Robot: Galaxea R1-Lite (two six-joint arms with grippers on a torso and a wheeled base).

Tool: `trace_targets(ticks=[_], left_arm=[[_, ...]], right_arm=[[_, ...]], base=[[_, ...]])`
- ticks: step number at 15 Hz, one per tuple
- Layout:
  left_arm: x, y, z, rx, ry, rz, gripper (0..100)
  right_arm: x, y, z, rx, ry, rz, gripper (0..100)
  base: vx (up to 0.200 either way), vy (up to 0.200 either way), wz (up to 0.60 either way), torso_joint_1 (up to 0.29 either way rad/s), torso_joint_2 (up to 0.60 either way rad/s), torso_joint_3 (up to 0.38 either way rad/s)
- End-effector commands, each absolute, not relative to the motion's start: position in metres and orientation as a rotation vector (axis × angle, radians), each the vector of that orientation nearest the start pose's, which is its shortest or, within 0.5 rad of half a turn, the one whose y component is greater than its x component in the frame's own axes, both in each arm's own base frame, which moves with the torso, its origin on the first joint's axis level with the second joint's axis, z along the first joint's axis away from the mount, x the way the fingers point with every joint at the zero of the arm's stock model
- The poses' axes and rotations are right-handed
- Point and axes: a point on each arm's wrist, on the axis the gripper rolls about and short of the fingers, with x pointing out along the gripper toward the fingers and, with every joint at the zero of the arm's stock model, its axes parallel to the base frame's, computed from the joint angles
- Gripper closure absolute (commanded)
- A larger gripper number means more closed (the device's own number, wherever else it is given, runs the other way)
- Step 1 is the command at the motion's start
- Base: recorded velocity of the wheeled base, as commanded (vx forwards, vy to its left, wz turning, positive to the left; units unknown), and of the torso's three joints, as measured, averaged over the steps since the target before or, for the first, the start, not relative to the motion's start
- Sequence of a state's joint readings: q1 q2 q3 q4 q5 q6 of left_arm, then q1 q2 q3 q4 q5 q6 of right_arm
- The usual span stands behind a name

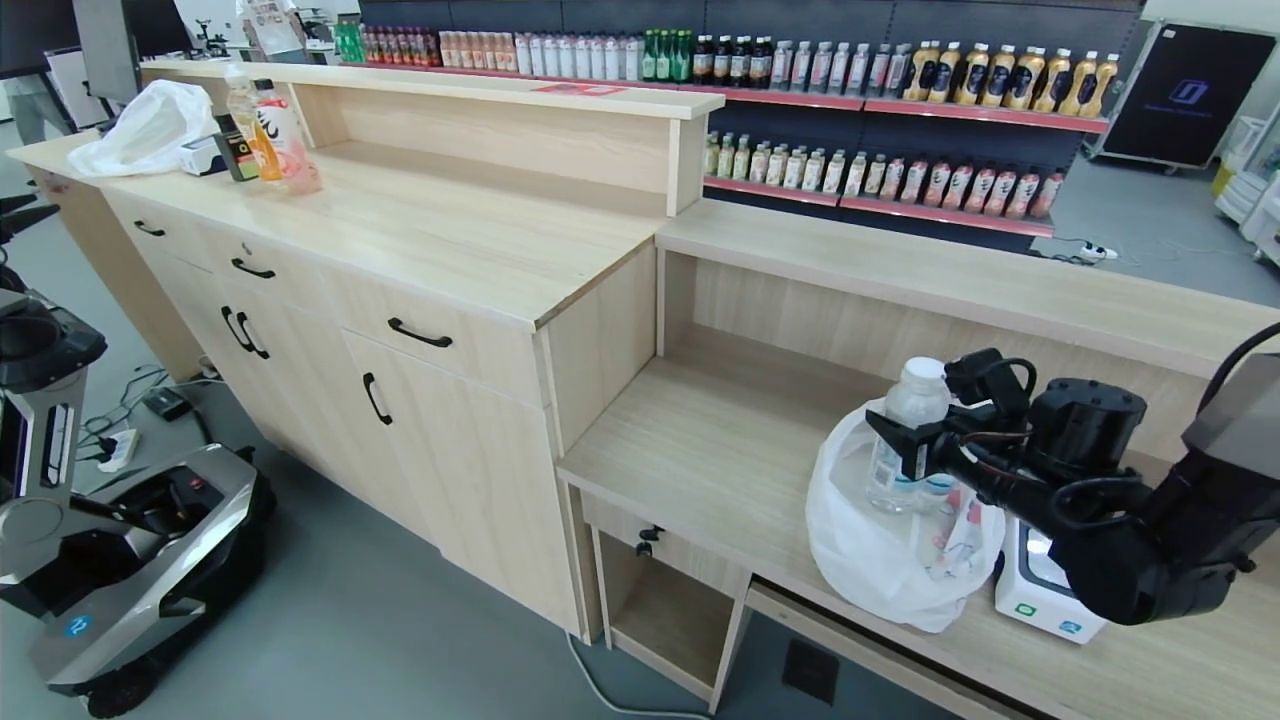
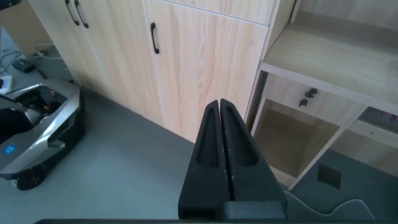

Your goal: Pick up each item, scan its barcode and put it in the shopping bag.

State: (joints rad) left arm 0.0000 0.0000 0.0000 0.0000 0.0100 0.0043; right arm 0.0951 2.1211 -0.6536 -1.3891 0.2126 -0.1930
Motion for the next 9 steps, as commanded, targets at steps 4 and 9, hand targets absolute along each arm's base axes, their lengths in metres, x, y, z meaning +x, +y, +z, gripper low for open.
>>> trace_targets(ticks=[4, 9], left_arm=[[-0.023, 0.0, 0.075, 0.005, 0.0, 0.011, 100], [-0.023, 0.0, 0.075, 0.005, 0.0, 0.011, 100]], right_arm=[[0.368, 0.04, 0.03, -0.205, 0.141, 0.341, 100], [0.382, 0.042, 0.016, -0.22, 0.112, 0.379, 100]], base=[[0.0, 0.0, 0.0, 0.0, 0.0, 0.0], [0.0, 0.0, 0.0, 0.0, 0.0, 0.0]])
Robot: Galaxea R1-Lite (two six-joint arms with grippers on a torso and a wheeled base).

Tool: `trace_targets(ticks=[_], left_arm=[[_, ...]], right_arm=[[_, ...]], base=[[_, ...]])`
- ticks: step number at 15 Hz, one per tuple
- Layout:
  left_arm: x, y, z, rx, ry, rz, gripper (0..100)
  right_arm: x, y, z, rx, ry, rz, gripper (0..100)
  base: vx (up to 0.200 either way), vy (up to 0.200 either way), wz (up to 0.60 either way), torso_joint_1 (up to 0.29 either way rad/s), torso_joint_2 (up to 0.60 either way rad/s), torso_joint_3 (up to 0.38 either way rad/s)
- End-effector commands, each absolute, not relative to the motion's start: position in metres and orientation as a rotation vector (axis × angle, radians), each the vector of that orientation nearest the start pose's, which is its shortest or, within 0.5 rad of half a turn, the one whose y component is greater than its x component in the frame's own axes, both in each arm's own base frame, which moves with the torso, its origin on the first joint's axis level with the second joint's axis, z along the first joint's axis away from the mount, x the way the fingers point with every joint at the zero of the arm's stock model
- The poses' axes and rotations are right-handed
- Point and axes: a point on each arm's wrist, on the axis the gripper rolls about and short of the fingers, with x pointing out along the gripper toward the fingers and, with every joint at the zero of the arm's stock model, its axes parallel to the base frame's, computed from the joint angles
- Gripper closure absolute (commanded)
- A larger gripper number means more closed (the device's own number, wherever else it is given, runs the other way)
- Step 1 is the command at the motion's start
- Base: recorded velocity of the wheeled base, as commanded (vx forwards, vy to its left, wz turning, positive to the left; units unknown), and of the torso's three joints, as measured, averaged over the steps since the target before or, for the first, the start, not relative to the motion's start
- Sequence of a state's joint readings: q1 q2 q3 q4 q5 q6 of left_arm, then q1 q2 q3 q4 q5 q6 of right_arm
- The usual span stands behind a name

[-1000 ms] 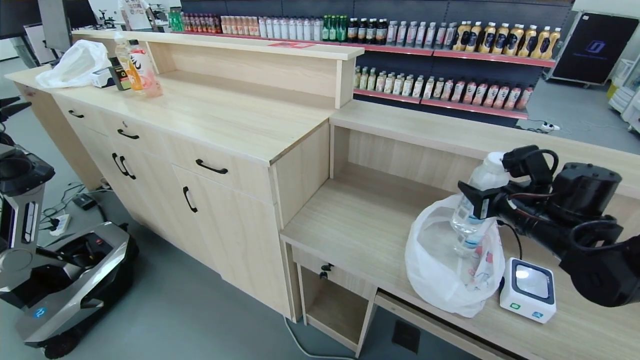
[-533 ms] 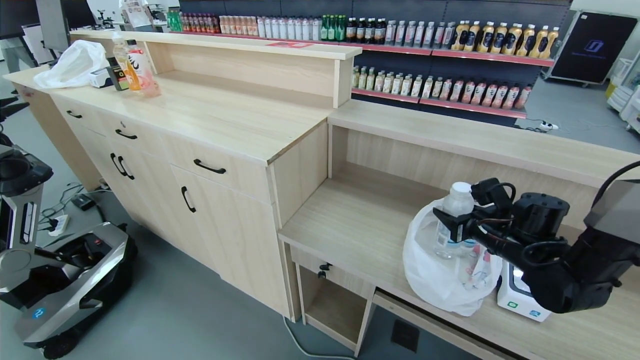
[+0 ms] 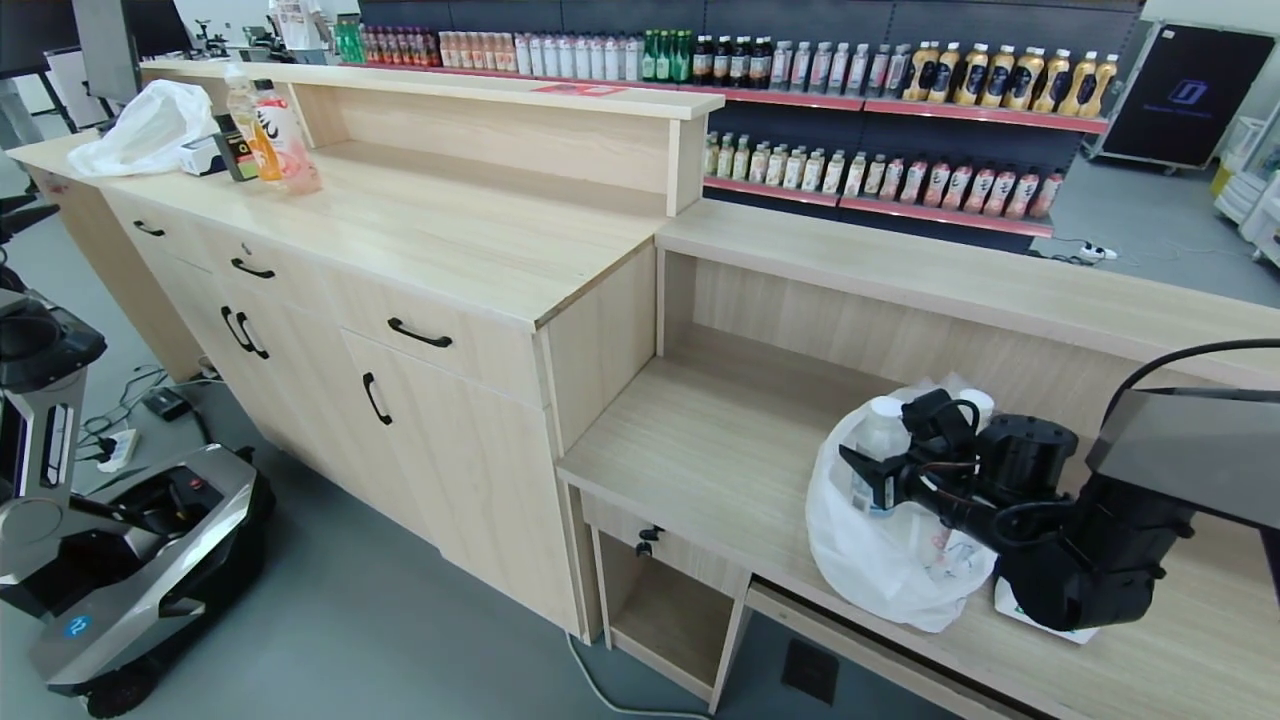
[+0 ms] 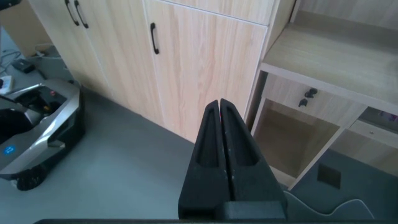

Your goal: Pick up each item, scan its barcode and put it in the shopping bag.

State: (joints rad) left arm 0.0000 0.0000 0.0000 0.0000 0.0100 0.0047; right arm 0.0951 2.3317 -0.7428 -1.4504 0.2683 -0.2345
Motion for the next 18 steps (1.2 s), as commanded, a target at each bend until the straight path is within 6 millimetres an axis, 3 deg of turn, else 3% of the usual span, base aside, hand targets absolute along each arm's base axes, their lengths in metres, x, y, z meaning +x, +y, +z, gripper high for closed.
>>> trace_targets(ticks=[1, 12, 13, 15, 18], left_arm=[[-0.023, 0.0, 0.075, 0.005, 0.0, 0.011, 100], [-0.023, 0.0, 0.075, 0.005, 0.0, 0.011, 100], [-0.023, 0.0, 0.075, 0.005, 0.0, 0.011, 100], [-0.023, 0.0, 0.075, 0.005, 0.0, 0.011, 100], [-0.023, 0.0, 0.075, 0.005, 0.0, 0.011, 100]], right_arm=[[0.386, 0.043, 0.015, -0.224, 0.1, 0.38, 100], [0.38, 0.04, -0.005, -0.221, 0.155, 0.38, 100], [0.38, 0.039, -0.004, -0.221, 0.153, 0.377, 0], [0.381, 0.036, 0.004, -0.22, 0.138, 0.367, 0], [0.371, 0.033, 0.038, -0.225, 0.076, 0.356, 0]], base=[[0.0, 0.0, 0.0, 0.0, 0.0, 0.0], [0.0, 0.0, 0.0, 0.0, 0.0, 0.0], [0.0, 0.0, 0.0, 0.0, 0.0, 0.0], [0.0, 0.0, 0.0, 0.0, 0.0, 0.0], [0.0, 0.0, 0.0, 0.0, 0.0, 0.0]])
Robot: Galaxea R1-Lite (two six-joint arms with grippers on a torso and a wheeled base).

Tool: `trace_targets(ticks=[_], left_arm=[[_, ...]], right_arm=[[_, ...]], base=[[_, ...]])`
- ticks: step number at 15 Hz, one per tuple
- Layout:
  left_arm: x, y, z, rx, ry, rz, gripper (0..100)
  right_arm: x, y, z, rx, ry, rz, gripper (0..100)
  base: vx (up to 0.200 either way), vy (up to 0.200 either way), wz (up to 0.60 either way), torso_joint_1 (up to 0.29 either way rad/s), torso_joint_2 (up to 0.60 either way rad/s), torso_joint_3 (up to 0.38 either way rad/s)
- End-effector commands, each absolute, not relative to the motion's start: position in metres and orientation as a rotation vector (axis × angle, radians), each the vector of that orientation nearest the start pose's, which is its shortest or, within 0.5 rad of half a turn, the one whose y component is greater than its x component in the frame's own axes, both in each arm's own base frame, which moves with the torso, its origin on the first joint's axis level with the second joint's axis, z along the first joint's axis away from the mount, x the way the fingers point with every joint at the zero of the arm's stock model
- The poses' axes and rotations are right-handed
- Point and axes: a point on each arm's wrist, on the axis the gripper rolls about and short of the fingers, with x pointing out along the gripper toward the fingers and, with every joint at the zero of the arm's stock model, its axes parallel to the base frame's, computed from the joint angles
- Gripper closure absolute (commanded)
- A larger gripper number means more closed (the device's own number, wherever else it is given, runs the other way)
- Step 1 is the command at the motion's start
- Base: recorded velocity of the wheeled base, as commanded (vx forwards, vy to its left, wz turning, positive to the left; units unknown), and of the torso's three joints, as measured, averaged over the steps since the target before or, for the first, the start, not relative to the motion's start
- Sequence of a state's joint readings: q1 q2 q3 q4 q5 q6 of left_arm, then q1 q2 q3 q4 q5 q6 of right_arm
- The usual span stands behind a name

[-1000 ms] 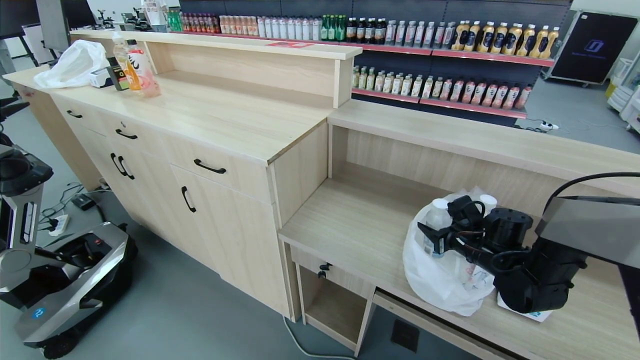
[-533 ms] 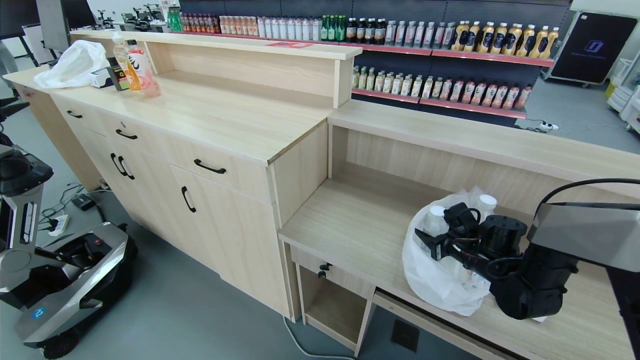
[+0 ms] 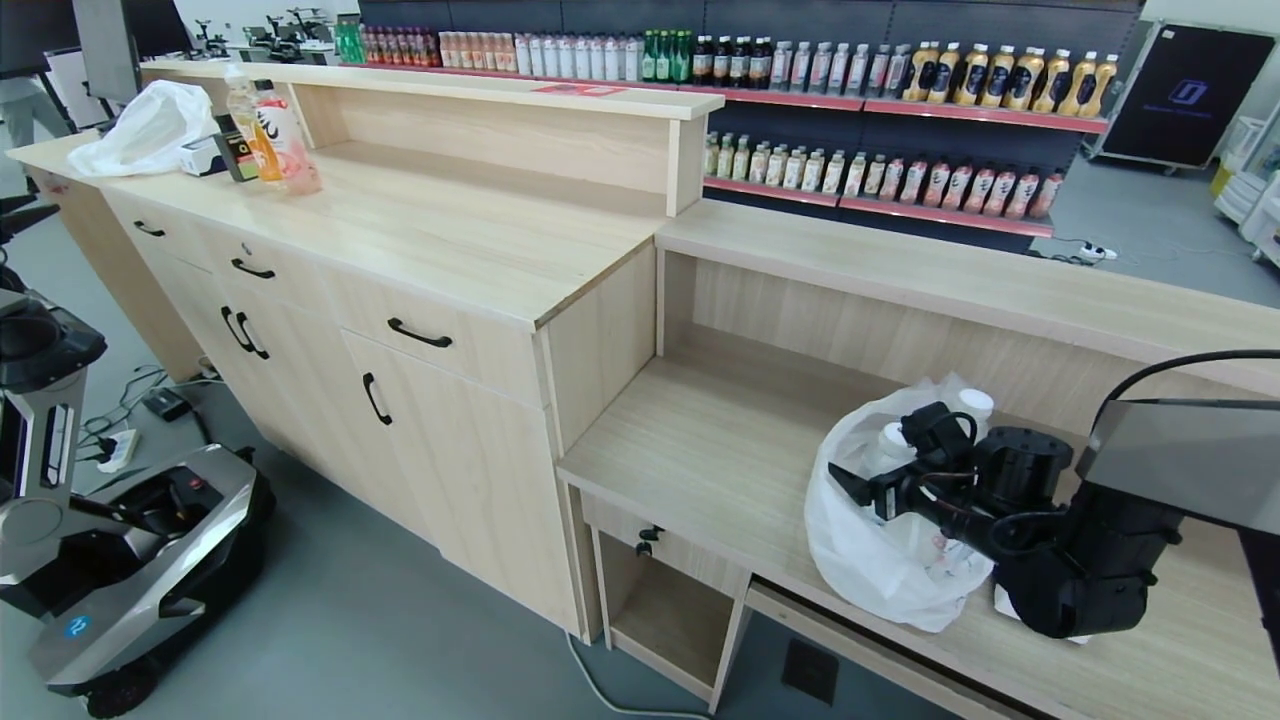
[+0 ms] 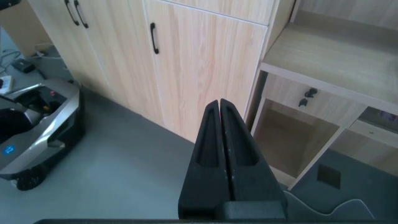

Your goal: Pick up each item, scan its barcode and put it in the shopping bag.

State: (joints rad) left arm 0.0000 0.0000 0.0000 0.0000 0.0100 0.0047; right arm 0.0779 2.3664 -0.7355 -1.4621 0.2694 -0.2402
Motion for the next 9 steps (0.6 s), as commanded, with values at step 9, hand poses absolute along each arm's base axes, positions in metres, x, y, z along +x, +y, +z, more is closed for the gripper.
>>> trace_targets(ticks=[9], left_arm=[[-0.023, 0.0, 0.075, 0.005, 0.0, 0.011, 100]], right_arm=[[0.297, -0.029, 0.156, -0.26, 0.036, 0.152, 0]], base=[[0.0, 0.0, 0.0, 0.0, 0.0, 0.0]])
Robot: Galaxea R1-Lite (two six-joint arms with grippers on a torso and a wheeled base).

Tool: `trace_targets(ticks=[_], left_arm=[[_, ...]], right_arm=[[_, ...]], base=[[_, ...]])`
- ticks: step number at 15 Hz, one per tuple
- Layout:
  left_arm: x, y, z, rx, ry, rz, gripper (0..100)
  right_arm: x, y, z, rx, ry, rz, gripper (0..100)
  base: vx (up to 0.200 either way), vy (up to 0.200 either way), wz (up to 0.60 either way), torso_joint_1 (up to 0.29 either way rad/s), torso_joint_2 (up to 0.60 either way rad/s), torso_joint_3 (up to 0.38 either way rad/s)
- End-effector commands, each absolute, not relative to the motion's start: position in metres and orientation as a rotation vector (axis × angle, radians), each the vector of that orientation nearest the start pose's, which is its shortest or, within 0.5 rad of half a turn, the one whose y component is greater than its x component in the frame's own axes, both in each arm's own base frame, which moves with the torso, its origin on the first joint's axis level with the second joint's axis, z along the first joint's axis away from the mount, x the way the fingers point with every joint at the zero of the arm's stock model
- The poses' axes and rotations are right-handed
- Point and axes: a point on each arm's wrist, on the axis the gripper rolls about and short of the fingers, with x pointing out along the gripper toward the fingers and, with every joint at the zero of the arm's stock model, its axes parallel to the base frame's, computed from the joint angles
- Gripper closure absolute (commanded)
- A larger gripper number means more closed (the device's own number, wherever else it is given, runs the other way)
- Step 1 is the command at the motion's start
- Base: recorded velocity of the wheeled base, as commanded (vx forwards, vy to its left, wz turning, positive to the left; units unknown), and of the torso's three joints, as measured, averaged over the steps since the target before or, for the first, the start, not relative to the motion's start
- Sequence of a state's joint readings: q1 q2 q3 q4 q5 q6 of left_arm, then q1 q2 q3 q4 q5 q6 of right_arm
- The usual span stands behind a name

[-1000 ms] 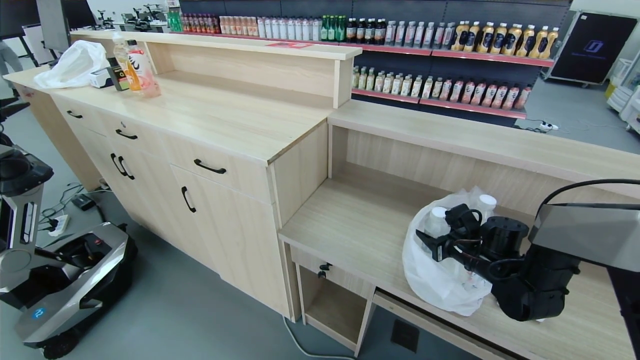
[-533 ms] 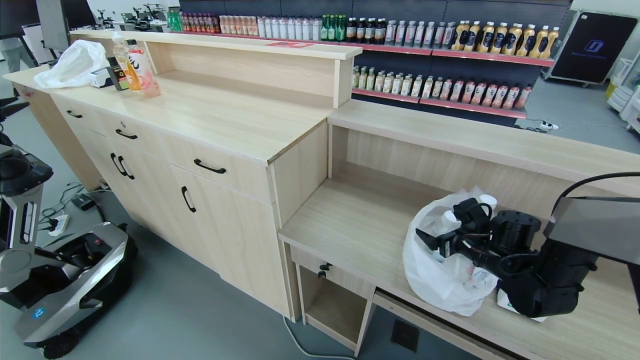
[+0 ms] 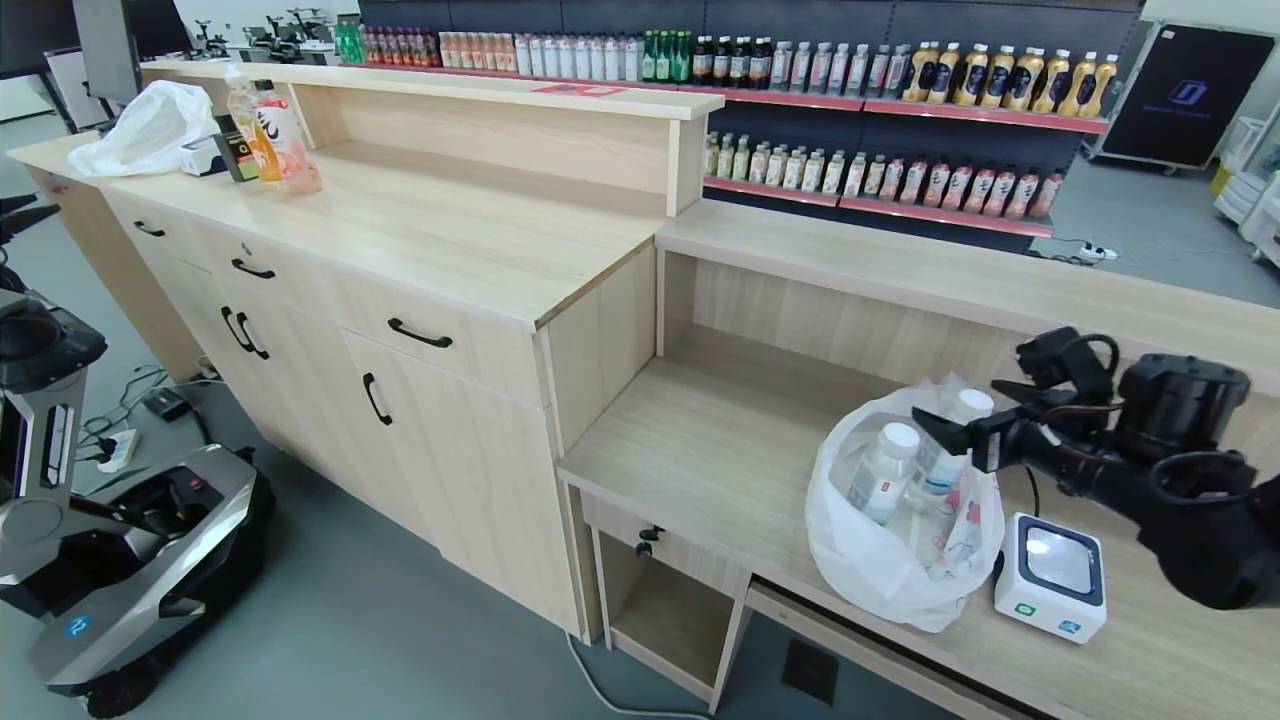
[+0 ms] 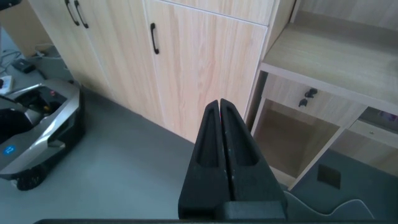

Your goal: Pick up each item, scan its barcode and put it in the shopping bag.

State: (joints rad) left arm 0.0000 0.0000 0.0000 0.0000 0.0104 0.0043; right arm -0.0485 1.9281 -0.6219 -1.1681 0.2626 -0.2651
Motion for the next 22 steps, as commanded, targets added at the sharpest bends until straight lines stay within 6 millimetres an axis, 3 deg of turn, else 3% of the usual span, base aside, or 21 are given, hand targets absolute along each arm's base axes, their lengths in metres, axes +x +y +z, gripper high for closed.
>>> trace_targets(ticks=[1, 3, 6, 11, 12, 15, 16, 18, 22], left_arm=[[-0.023, 0.0, 0.075, 0.005, 0.0, 0.011, 100], [-0.023, 0.0, 0.075, 0.005, 0.0, 0.011, 100], [-0.023, 0.0, 0.075, 0.005, 0.0, 0.011, 100], [-0.023, 0.0, 0.075, 0.005, 0.0, 0.011, 100], [-0.023, 0.0, 0.075, 0.005, 0.0, 0.011, 100], [-0.023, 0.0, 0.075, 0.005, 0.0, 0.011, 100], [-0.023, 0.0, 0.075, 0.005, 0.0, 0.011, 100], [-0.023, 0.0, 0.075, 0.005, 0.0, 0.011, 100], [-0.023, 0.0, 0.075, 0.005, 0.0, 0.011, 100]], right_arm=[[0.286, -0.036, 0.167, -0.261, 0.041, 0.124, 0], [0.275, -0.042, 0.175, -0.282, 0.065, 0.056, 0], [0.268, -0.07, 0.178, -0.301, 0.086, -0.099, 0], [0.258, -0.134, 0.145, -0.263, 0.324, -0.538, 0], [0.251, -0.155, 0.134, -0.249, 0.402, -0.592, 0], [0.241, -0.195, 0.106, -0.334, 0.547, -0.531, 0], [0.236, -0.218, 0.093, -0.436, 0.57, -0.401, 0], [0.228, -0.25, 0.08, -0.6, 0.614, -0.31, 0], [0.212, -0.281, 0.059, -0.638, 0.646, -0.257, 0]], base=[[0.0, 0.0, 0.0, 0.0, 0.0, 0.0], [0.0, 0.0, -0.3, 0.001, 0.0, 0.001], [0.0, 0.0, -0.6, 0.001, 0.0, 0.002], [0.0, 0.0, -0.48, 0.002, 0.0, 0.002], [0.0, 0.0, 0.0, -0.129, 0.23, 0.115], [0.0, 0.0, 0.0, -0.032, 0.08, 0.031], [0.0, 0.0, 0.0, 0.0, 0.0, 0.0], [0.0, 0.0, 0.0, 0.0, 0.0, 0.0], [0.0, 0.0, 0.0, 0.0, 0.0, 0.0]])
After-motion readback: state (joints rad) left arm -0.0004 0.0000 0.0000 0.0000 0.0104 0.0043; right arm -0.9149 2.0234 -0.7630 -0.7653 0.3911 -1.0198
